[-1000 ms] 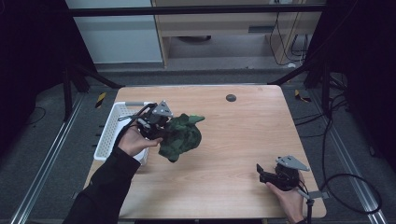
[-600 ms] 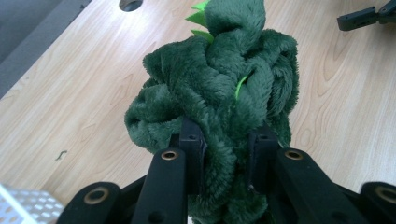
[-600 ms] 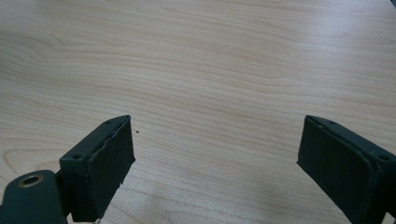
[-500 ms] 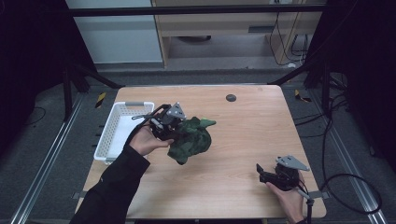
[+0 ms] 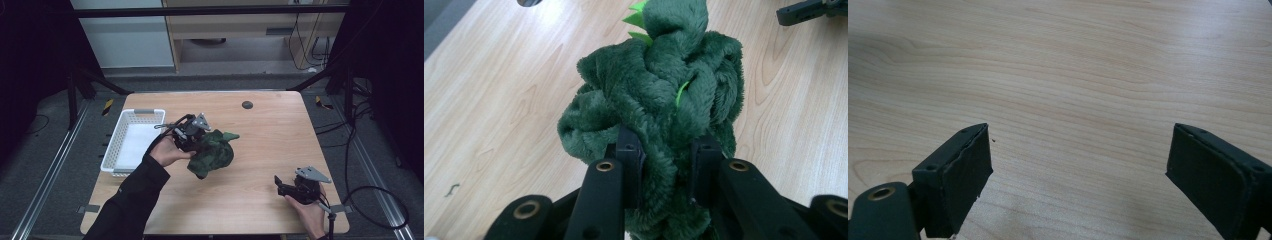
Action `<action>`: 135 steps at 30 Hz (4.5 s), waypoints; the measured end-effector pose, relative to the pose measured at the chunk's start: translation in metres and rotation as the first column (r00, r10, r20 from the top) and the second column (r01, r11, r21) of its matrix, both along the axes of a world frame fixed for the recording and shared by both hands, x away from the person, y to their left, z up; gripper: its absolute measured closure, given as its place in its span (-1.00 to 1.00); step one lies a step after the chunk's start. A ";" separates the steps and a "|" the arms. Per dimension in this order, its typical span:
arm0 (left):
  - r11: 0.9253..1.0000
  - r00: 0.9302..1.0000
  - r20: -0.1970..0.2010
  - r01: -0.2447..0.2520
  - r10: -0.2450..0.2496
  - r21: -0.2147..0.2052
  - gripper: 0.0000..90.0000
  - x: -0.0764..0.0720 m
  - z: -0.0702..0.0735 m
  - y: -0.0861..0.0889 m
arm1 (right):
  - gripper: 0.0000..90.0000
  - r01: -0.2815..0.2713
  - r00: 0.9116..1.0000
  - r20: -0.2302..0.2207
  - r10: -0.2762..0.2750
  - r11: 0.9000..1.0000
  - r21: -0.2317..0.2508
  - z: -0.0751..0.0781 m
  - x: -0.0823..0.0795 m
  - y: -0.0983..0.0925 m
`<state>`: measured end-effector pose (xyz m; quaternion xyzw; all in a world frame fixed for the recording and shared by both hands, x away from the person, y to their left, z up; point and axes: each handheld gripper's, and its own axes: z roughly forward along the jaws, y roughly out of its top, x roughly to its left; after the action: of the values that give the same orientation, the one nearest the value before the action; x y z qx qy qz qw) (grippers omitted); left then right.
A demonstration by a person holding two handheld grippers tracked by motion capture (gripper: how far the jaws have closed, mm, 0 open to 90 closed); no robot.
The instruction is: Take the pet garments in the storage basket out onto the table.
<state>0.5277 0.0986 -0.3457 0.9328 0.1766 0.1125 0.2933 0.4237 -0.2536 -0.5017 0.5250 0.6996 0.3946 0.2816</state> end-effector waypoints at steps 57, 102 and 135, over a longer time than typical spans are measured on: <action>0.991 0.995 -0.099 0.041 -0.029 0.126 0.51 0.013 -0.073 -0.033 | -0.76 -0.007 1.000 -0.007 0.007 1.000 0.002 0.000 0.000 0.001; 0.957 0.974 0.017 -0.218 0.226 -0.192 -0.34 -0.017 -0.051 0.028 | -0.76 -0.006 1.000 -0.005 0.006 1.000 -0.005 -0.001 0.000 0.001; 0.816 0.897 0.060 -0.370 0.439 -0.443 -0.05 -0.080 -0.081 0.109 | -0.77 -0.008 1.000 -0.001 0.008 1.000 -0.008 0.000 -0.001 0.001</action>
<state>0.4475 0.2073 -0.4271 0.7760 0.3672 0.2056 0.4697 0.4223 -0.2521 -0.5019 0.5214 0.7033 0.3927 0.2817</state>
